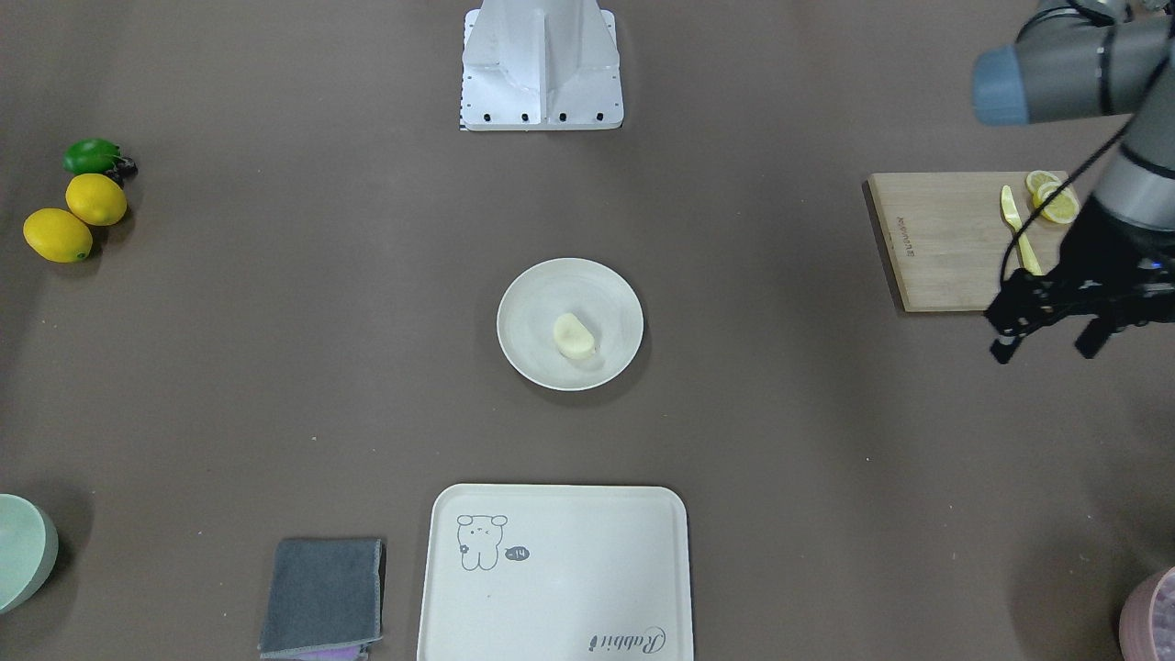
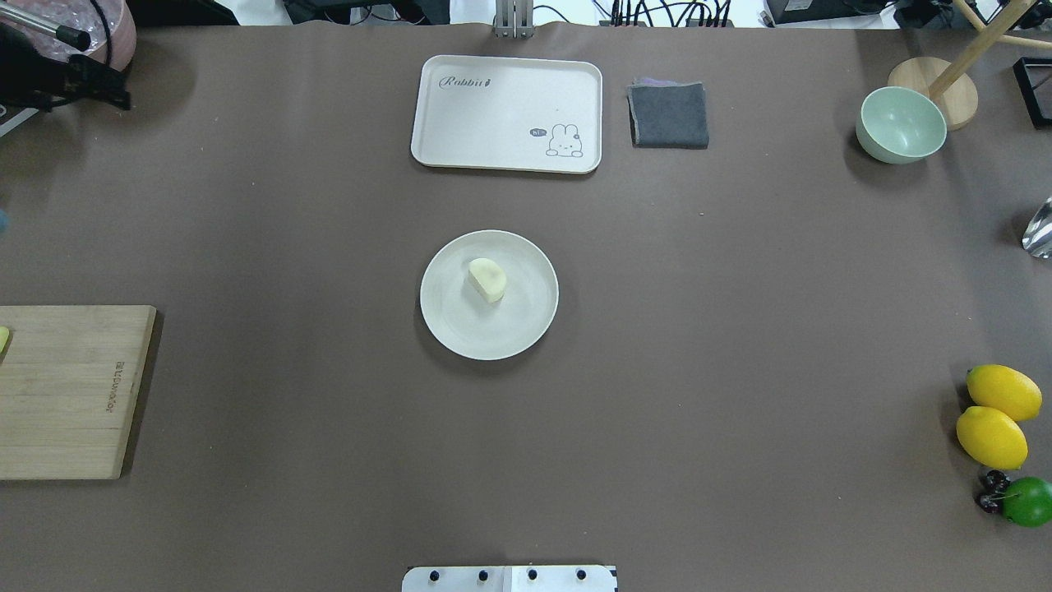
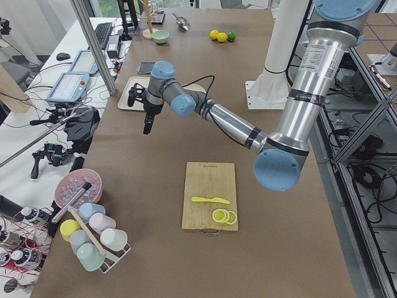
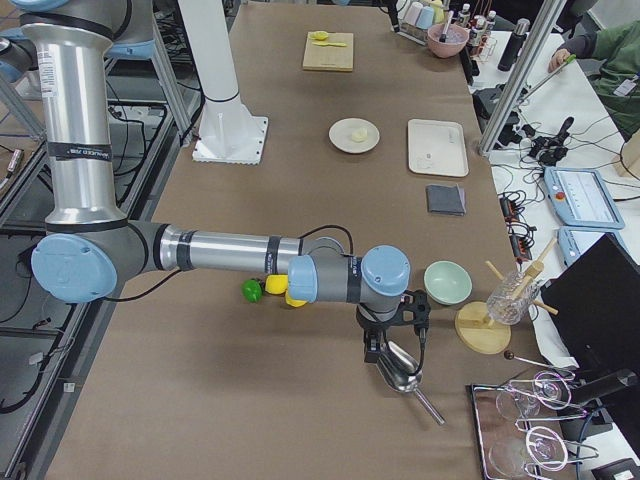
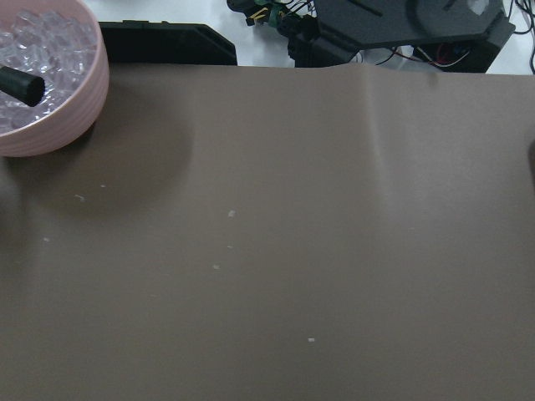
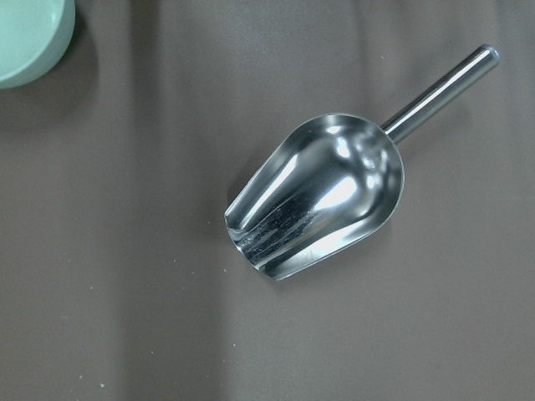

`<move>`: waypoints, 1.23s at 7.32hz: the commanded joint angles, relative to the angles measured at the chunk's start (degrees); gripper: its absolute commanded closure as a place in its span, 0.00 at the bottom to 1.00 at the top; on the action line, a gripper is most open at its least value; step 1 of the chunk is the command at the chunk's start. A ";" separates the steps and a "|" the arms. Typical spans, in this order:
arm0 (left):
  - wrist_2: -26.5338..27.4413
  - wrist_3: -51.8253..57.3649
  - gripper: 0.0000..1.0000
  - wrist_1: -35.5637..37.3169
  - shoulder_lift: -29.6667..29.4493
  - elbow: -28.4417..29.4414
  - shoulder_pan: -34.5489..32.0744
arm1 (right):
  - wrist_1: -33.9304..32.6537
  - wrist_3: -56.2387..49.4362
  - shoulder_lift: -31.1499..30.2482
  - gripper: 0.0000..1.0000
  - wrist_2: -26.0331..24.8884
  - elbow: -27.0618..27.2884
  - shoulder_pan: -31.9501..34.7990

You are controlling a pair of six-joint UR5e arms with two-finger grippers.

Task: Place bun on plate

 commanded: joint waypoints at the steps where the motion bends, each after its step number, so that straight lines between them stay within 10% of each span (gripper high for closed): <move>1: -5.81 18.24 0.01 0.26 4.27 5.74 -11.01 | -1.74 -0.11 0.16 0.00 0.15 1.07 1.06; 4: -15.71 32.19 0.01 3.70 10.31 9.28 -20.09 | -1.92 -0.11 -0.28 0.00 0.15 2.91 0.71; 9: -16.19 32.56 0.01 2.20 14.92 8.49 -20.29 | -2.01 -0.11 -0.81 0.00 0.77 3.27 0.71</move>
